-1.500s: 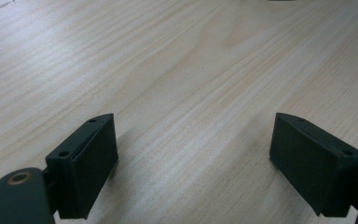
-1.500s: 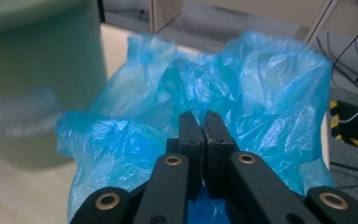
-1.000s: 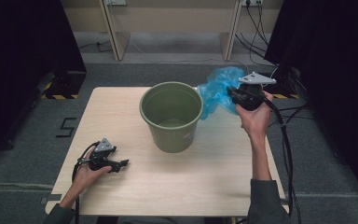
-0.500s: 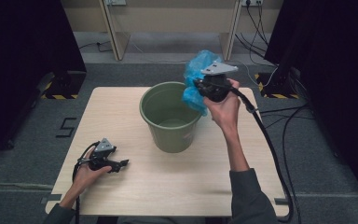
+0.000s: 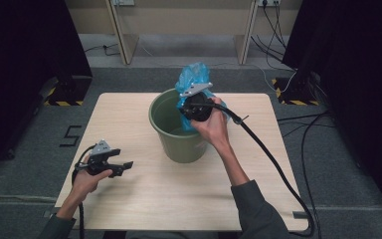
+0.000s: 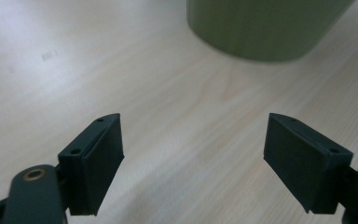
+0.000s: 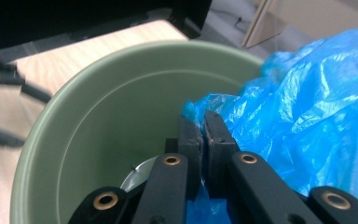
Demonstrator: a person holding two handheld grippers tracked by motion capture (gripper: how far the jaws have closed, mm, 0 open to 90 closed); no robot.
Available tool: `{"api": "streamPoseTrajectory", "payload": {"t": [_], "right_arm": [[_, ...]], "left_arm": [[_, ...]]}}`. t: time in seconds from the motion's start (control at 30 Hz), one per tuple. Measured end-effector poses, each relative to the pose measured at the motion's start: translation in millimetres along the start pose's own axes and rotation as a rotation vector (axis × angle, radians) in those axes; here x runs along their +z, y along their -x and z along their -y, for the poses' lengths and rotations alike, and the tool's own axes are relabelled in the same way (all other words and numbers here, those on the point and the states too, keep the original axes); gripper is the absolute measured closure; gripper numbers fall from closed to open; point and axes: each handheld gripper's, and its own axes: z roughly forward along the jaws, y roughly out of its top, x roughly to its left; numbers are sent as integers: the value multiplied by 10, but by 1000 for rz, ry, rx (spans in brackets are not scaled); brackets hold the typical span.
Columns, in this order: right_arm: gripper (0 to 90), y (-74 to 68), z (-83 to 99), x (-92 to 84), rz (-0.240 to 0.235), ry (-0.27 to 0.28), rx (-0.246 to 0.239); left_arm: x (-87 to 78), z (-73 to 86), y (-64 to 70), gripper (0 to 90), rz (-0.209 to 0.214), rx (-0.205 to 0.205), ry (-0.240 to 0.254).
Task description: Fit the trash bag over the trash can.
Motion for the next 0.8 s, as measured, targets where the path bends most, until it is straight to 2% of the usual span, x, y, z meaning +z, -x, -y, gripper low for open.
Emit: {"api": "streamPoseTrajectory", "payload": {"t": [0.07, 0.1, 0.17, 0.27, 0.3, 0.37, 0.43, 0.5, 0.57, 0.67, 0.7, 0.8], "right_arm": [[821, -12, 11, 22, -15, -15, 1], [734, -15, 12, 19, -19, -16, 3], [575, -33, 3, -9, -34, -16, 40], [487, -50, -34, -117, -68, 31, 64], [471, -38, -52, -175, -62, 53, 66], [464, 11, -87, -322, -21, 90, 71], [444, 108, -114, -460, 48, 103, 89], [418, 239, -113, -547, 110, 94, 115], [382, 366, -82, -557, 138, 61, 155], [373, 481, -19, -460, 126, 15, 211], [426, 501, 1, -414, 116, 1, 212], [674, 511, 56, -262, 69, -38, 163]], "left_arm": [[-47, -143, 7, 194, 3, 26, 12], [-65, -215, 11, 194, -1, 45, 12], [-84, -338, 14, 194, -9, 67, 19], [-88, -450, -6, 200, 7, 51, 37], [-79, -468, -8, 202, 9, 50, 39], [-58, -485, -7, 203, 1, 52, 31], [-37, -492, 3, 204, 2, 55, 20], [-28, -507, 9, 205, 10, 59, 12], [-33, -535, 0, 204, 9, 54, 17], [-54, -593, -22, 208, 13, 45, 24], [-63, -620, -28, 208, 11, 44, 28], [-101, -719, -55, 209, 7, 39, 43]]}}
